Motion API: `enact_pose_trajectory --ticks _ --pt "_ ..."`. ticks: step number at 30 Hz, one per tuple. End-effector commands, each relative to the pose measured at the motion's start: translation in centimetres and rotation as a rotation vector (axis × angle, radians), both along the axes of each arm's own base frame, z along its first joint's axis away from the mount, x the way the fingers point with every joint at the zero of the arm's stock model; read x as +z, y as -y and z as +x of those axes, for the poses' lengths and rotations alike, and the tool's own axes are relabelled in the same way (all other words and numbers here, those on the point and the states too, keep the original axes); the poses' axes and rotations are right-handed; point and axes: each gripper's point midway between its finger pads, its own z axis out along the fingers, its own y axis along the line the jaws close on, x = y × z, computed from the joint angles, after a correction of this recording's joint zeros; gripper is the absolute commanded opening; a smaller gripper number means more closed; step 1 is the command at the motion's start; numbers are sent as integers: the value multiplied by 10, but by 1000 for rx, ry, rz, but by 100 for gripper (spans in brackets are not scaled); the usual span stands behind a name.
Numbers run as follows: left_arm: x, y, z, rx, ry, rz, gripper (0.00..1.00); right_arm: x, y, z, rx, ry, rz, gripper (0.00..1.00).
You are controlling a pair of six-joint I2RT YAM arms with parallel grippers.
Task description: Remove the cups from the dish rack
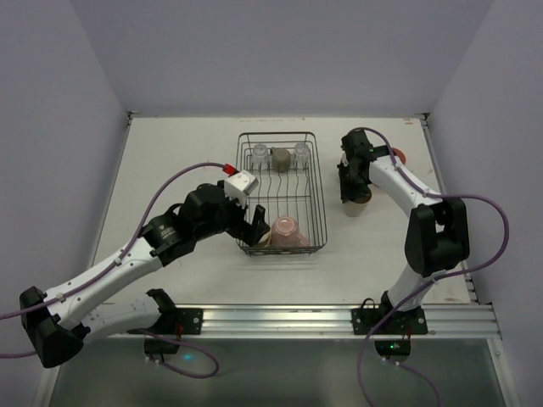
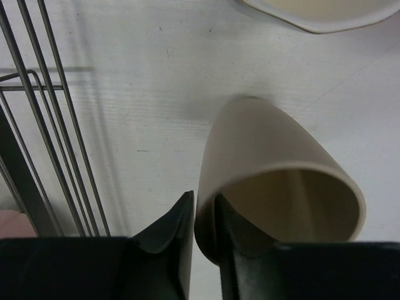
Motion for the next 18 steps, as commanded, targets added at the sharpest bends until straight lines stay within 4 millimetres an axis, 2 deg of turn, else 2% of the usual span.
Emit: enact_pose_trajectory --ticks 1,2,4,8,11,12,15,18 --pt "13 24 -5 -56 -20 -45 100 16 -6 12 41 45 24 26" --pt "8 32 -8 -75 -35 -31 100 17 -6 12 39 48 24 29" --pt "12 40 -8 -80 -28 -28 100 21 -8 13 44 63 33 36" --pt "2 56 -6 -85 -27 24 100 37 -13 14 44 115 67 44" --pt "-6 70 -6 -109 -24 56 100 61 -21 12 56 191 105 50" --pt "-5 72 -3 -102 -16 64 100 68 -24 13 61 221 117 58" --pt "-14 79 5 -78 -4 104 100 92 -32 9 74 308 156 72" --pt "-22 82 14 -40 -4 128 100 109 -37 2 88 384 190 79"
